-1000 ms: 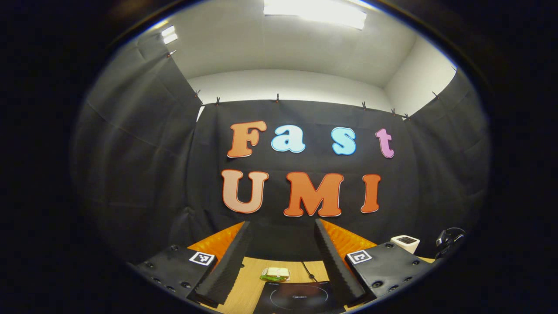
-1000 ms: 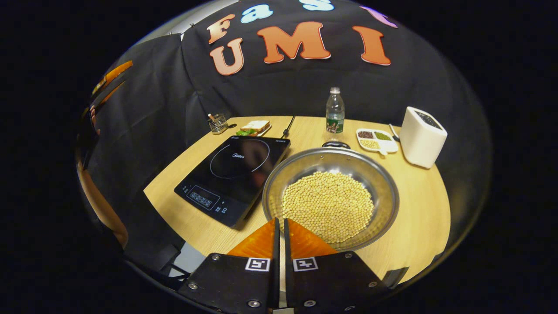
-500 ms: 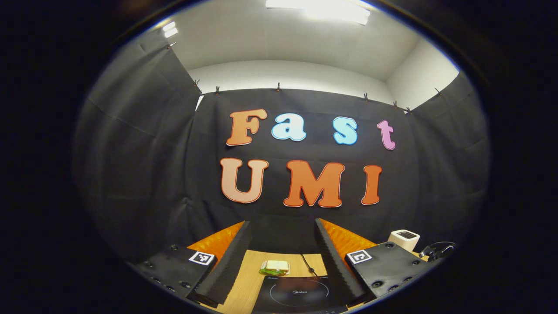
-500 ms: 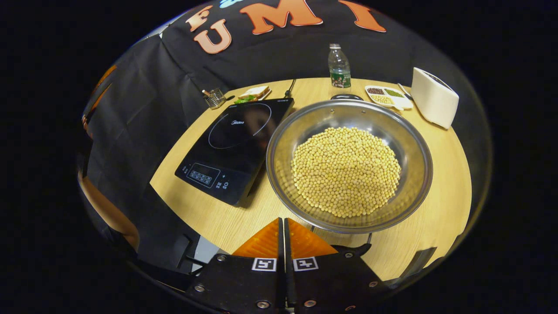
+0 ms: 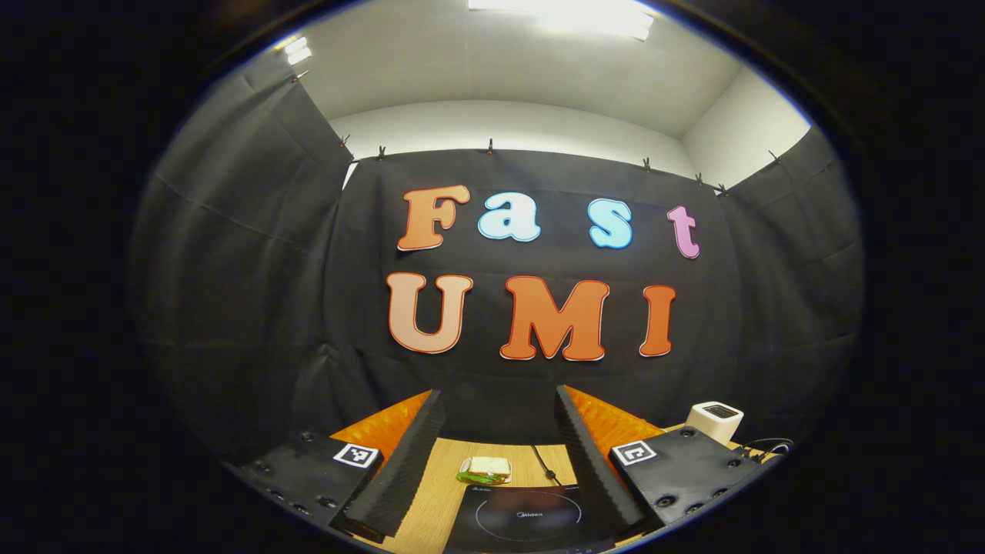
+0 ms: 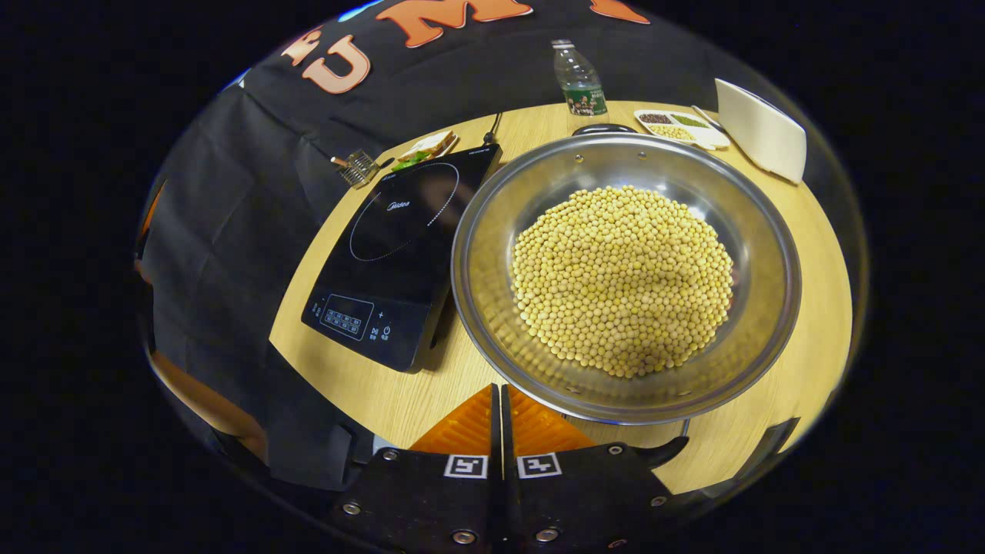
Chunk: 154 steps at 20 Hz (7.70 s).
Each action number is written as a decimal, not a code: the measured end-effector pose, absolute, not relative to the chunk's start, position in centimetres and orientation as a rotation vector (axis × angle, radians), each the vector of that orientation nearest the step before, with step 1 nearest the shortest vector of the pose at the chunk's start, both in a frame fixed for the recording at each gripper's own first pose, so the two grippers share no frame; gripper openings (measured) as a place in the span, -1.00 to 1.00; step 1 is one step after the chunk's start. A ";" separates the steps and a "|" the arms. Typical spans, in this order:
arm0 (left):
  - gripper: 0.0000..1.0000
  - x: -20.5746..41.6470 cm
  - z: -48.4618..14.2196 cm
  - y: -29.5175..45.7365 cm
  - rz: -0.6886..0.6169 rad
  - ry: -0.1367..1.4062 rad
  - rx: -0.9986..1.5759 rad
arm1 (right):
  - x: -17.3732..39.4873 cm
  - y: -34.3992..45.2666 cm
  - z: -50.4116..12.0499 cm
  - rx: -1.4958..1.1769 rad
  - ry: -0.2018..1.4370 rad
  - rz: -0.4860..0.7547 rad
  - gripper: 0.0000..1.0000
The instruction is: First push the handle of the pot to place it horizontally, then grasp the pot with both hands and set it on the induction cooktop.
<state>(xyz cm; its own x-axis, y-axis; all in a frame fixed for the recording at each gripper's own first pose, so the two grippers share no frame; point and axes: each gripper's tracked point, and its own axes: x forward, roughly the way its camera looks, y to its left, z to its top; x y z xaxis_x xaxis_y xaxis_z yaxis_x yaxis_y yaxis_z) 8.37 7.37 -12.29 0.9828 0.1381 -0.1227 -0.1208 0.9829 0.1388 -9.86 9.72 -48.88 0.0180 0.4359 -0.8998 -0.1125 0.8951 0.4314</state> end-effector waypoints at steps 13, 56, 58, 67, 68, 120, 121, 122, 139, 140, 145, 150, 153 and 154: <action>0.89 11.7 -13.5 5.3 0.078 0.152 0.147 | -8.3 1.8 -50.9 0.227 1.509 0.231 -1.00; 0.84 17.2 -24.3 -0.5 -0.051 0.320 0.121 | 4.1 -16.8 -55.5 0.037 1.413 -0.177 -0.99; 0.94 17.2 -25.9 -1.0 -0.059 0.349 0.115 | 4.8 -17.0 -55.8 0.039 1.406 -0.188 -1.00; 0.86 18.5 -35.4 -3.9 -0.080 0.526 0.154 | 7.6 -17.8 -57.2 0.090 1.378 -0.208 -1.00; 0.90 18.3 -36.9 -4.7 -0.095 0.561 0.149 | 8.0 -18.0 -57.4 0.089 1.371 -0.214 -0.99; 0.49 16.8 -65.0 -12.9 0.029 1.000 0.106 | 13.9 -16.8 -59.6 0.010 1.155 -0.128 0.31; 0.52 16.9 -65.0 -12.9 0.030 0.995 0.106 | 13.8 -16.9 -59.4 0.004 1.149 -0.132 0.30; 0.55 16.9 -65.0 -12.9 0.028 0.988 0.109 | 13.8 -16.8 -59.4 0.010 1.147 -0.140 0.29; 0.51 17.1 -58.0 -11.0 0.072 0.881 0.111 | 13.2 -16.6 -58.9 0.040 1.060 -0.193 0.24; 0.51 17.2 -57.3 -10.6 0.075 0.870 0.112 | 13.3 -16.5 -58.8 0.037 1.048 -0.191 0.24; 0.46 17.1 -53.9 -7.8 0.094 0.839 0.123 | 13.6 -16.5 -59.3 0.030 1.024 -0.161 0.15; 0.51 16.3 -51.0 -3.9 0.138 0.817 0.123 | 14.2 -16.4 -59.4 0.023 1.010 -0.111 0.24; 0.45 16.0 -48.9 -1.4 0.164 0.798 0.128 | 15.0 -16.4 -59.3 0.022 0.999 -0.082 0.24; 0.43 15.9 -48.2 -0.4 0.173 0.793 0.128 | 15.0 -16.2 -59.6 0.023 0.999 -0.069 0.24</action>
